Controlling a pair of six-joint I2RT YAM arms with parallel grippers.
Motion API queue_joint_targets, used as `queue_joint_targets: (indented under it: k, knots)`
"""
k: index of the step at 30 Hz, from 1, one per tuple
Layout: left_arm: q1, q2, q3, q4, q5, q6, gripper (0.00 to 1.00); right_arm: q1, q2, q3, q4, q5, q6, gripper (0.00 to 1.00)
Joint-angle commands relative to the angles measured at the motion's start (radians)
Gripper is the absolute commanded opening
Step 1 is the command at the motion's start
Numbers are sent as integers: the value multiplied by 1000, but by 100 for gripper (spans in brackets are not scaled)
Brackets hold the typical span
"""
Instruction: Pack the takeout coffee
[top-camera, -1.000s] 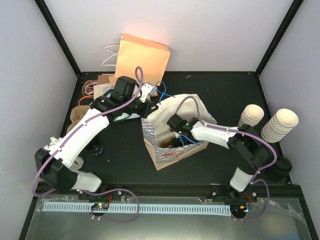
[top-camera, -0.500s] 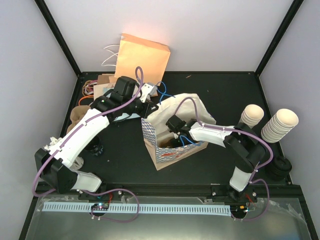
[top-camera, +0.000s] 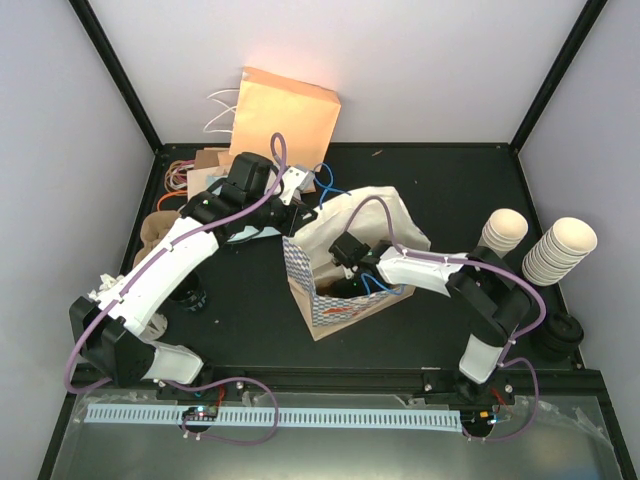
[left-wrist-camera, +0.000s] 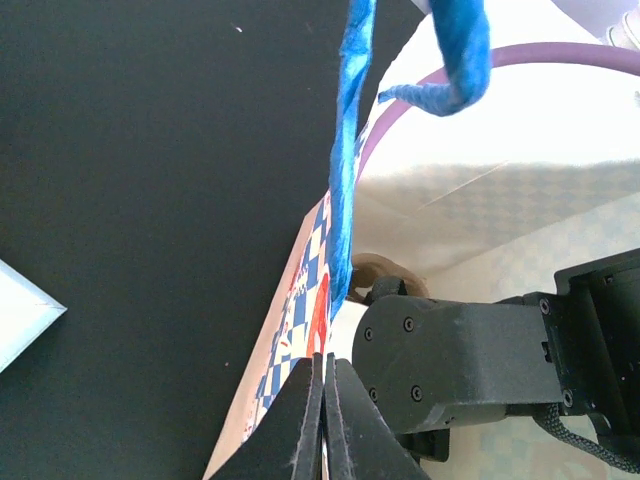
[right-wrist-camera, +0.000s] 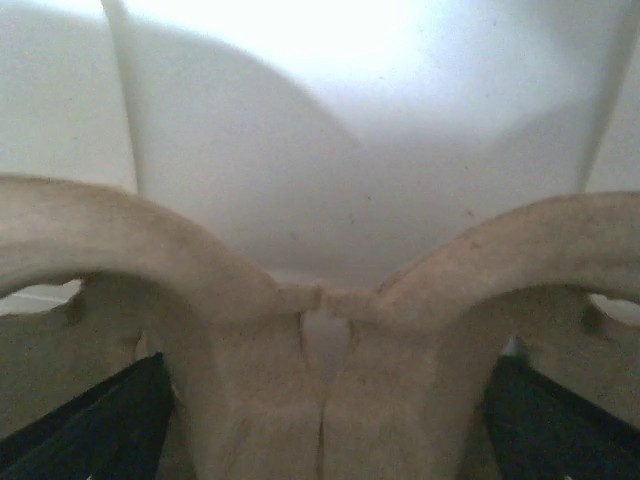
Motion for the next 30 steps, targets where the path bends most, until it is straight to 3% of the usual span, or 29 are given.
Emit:
queue_joint_targets:
  k: [1, 7, 26, 30]
  knots:
    - [-7, -19, 12, 21, 18, -2, 2, -10, 41, -57, 2, 29, -4, 94]
    - [-8, -20, 19, 20, 21, -4, 2, -10, 23, -28, -28, 28, -9, 100]
    - [-8, -27, 20, 14, 24, -8, 2, -10, -154, 136, -233, 79, -11, 100]
    - [-9, -29, 22, 14, 25, -10, 1, -11, -168, 170, -252, 83, -12, 92]
